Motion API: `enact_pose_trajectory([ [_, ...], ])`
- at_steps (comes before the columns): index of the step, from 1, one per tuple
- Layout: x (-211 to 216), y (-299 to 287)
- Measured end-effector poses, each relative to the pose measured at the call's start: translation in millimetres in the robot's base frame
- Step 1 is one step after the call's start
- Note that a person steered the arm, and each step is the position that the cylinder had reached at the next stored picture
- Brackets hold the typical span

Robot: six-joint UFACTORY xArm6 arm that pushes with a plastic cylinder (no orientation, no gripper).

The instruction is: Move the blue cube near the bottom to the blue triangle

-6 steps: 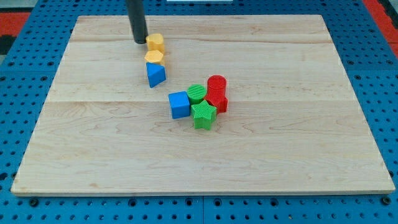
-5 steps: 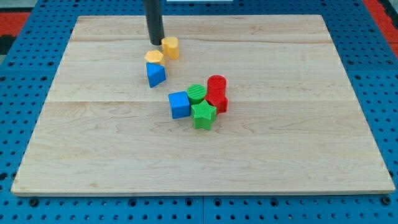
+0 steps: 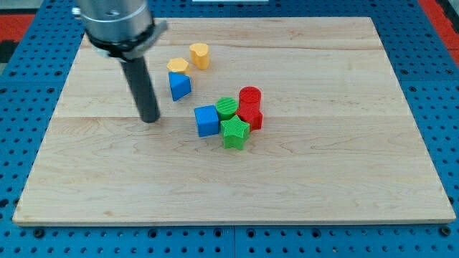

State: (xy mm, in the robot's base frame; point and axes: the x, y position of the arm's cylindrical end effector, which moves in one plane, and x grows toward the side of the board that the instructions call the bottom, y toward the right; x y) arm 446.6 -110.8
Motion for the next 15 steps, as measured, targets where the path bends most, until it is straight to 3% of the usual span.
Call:
enact_pose_trajectory([
  [2,-49.4,94.1],
  [3,-86.4,103.9],
  [4,-95.2,74.0],
  [7,-65.1,20.6],
  [9,-60.7,78.1],
  [12,-4.8,119.6],
  [15,10.8,64.1],
])
